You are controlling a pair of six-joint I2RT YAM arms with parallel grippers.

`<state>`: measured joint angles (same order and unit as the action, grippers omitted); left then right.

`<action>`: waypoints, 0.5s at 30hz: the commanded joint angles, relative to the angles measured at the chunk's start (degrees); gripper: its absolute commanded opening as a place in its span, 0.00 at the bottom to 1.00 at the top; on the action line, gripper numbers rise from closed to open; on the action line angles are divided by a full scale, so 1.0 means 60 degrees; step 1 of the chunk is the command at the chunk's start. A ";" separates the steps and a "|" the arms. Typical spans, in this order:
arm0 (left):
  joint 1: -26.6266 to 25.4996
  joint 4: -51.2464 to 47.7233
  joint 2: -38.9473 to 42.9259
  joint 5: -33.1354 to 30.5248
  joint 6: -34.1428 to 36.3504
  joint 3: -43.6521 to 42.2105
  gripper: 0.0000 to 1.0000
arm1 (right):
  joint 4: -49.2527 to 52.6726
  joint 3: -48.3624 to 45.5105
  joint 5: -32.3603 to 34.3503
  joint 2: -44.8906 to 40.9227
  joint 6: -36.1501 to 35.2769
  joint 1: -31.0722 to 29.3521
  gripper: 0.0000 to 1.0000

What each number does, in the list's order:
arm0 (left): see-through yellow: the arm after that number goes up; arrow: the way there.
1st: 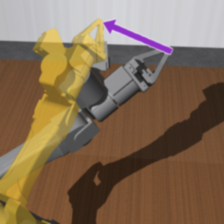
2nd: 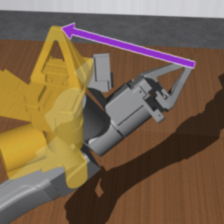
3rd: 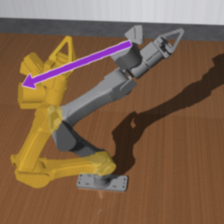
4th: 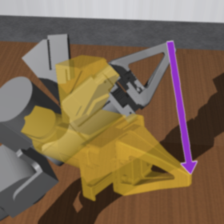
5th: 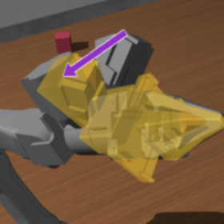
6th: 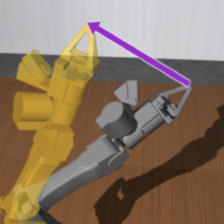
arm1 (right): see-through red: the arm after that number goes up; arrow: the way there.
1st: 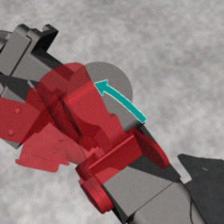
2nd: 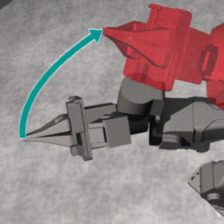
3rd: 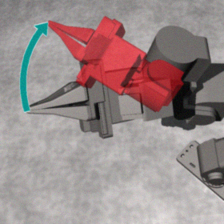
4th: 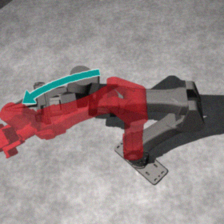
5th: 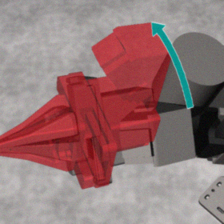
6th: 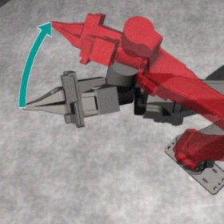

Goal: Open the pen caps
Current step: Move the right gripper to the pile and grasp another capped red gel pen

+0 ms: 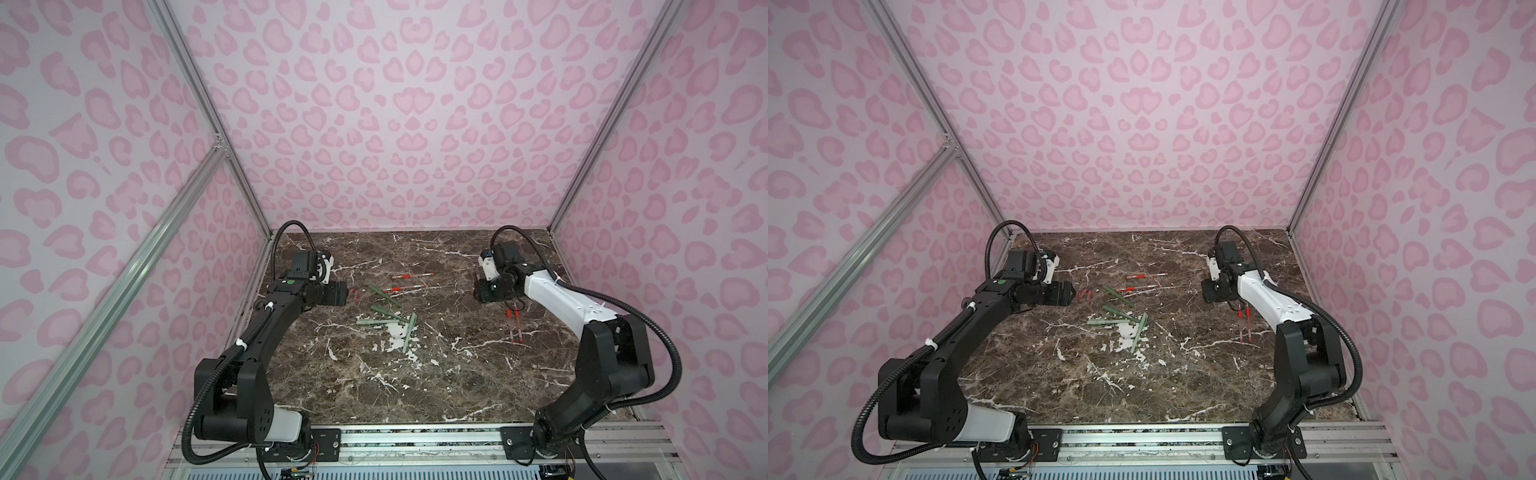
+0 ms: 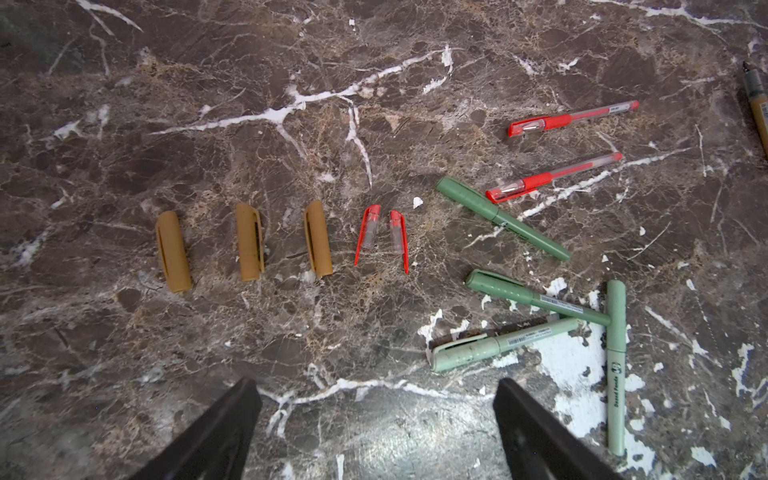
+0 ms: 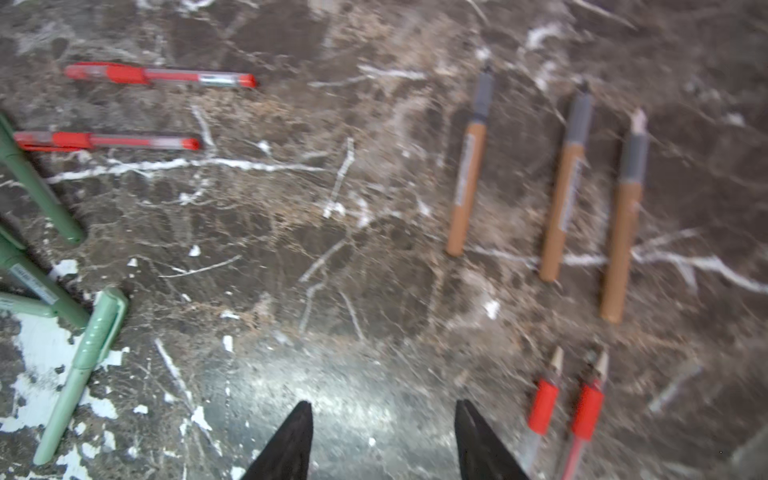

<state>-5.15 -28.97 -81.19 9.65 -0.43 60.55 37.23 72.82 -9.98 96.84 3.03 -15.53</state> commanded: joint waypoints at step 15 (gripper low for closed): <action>0.0610 0.0492 0.0553 0.0595 0.0243 -0.0600 0.98 | 0.1262 0.6307 -0.0036 0.5430 -0.1946 -0.2579 0.54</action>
<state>-1.69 -27.33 -78.22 12.10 0.16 57.01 40.53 106.63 -10.17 126.23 -6.66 -30.17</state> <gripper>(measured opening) 0.976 0.541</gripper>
